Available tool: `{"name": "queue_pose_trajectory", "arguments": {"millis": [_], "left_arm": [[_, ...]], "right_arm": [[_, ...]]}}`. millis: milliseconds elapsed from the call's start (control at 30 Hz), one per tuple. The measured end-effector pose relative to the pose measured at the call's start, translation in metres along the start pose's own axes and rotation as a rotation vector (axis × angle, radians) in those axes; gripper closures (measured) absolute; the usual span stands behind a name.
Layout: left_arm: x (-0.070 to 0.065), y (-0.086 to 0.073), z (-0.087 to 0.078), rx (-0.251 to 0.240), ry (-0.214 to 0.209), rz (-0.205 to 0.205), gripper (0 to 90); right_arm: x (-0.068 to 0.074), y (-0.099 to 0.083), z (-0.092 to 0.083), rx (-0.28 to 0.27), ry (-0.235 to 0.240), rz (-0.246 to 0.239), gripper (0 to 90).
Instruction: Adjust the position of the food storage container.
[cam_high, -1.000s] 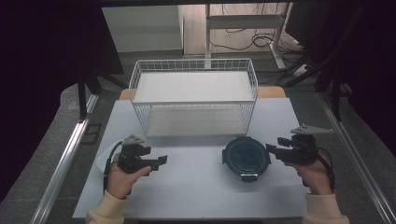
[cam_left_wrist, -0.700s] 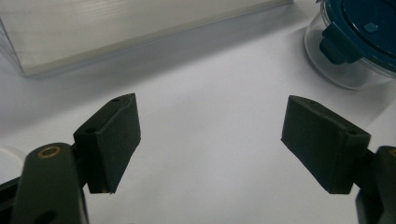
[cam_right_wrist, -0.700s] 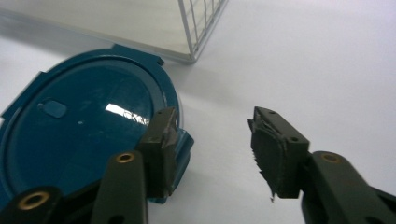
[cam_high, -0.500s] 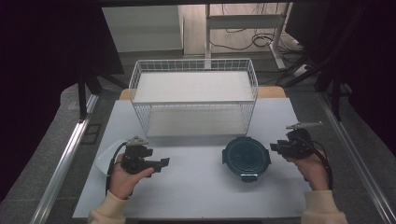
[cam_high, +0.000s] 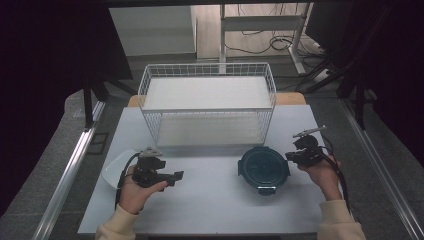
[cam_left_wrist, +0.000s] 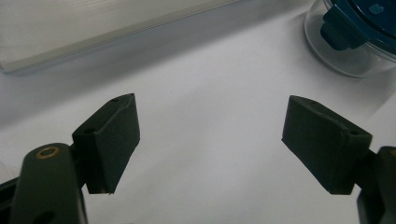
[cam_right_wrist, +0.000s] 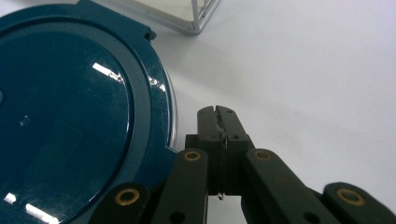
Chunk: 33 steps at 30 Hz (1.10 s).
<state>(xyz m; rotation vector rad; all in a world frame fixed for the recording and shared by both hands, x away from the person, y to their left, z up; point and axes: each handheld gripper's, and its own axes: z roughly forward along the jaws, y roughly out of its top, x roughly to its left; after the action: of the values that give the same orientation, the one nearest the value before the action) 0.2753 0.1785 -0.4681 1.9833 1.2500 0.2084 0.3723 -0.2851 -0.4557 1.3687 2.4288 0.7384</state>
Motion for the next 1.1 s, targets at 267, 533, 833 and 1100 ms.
{"name": "queue_pose_trajectory", "arguments": {"millis": [267,533,833,1100], "left_arm": [[-0.001,-0.001,0.003,0.01,0.001,0.002,19.3],[-0.003,-0.001,0.006,0.024,0.001,0.01,19.4],[-0.002,-0.001,0.006,0.027,0.005,0.01,19.5],[-0.001,-0.001,0.005,0.024,0.006,0.008,19.6]], "right_arm": [[0.006,0.0,0.005,0.009,-0.012,-0.028,89.5],[0.012,-0.003,0.006,0.041,-0.001,-0.034,89.6],[0.022,-0.001,0.008,0.041,0.03,-0.06,89.6],[0.035,0.002,0.012,0.036,0.053,-0.094,89.6]]}}
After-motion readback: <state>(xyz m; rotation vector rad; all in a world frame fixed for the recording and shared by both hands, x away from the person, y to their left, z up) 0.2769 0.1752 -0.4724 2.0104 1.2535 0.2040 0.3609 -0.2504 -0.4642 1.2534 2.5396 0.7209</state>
